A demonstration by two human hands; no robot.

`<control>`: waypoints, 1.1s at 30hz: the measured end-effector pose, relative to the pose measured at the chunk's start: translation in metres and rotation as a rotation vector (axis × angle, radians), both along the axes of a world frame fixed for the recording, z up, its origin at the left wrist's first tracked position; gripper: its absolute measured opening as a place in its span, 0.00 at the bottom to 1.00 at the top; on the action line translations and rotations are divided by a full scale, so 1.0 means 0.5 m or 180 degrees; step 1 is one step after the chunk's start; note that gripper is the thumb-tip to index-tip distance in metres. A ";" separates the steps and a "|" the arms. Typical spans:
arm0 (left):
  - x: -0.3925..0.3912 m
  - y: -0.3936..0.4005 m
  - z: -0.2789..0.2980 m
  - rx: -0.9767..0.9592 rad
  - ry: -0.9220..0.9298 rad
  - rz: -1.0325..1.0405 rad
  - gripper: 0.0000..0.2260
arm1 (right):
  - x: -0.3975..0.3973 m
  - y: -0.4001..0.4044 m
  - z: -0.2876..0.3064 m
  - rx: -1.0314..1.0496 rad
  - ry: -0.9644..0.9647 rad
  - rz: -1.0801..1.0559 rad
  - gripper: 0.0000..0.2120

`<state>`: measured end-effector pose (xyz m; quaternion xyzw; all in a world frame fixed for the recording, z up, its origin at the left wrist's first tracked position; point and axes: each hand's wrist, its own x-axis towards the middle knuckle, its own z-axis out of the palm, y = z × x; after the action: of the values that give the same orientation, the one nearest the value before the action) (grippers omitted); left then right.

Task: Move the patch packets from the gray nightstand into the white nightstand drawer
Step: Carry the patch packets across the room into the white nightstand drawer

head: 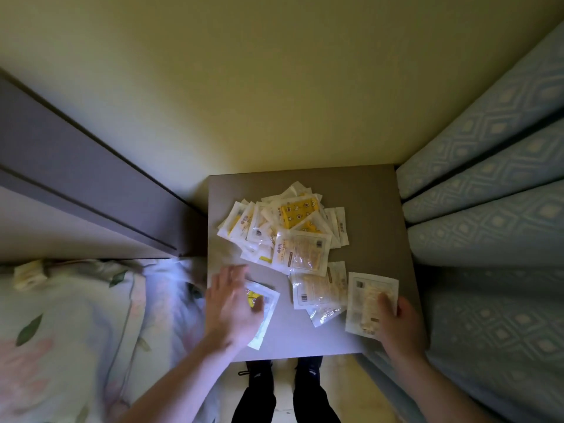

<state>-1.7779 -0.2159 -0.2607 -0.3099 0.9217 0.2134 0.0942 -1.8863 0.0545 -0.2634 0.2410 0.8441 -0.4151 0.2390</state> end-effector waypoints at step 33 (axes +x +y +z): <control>-0.091 0.037 -0.034 0.0527 0.0079 -0.0156 0.15 | -0.001 -0.110 -0.031 0.0046 -0.0006 0.0545 0.10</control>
<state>-1.8234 -0.1974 -0.2778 -0.2757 0.9093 0.2903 0.1133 -1.8866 -0.0005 -0.2790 0.1700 0.8644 -0.3868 0.2727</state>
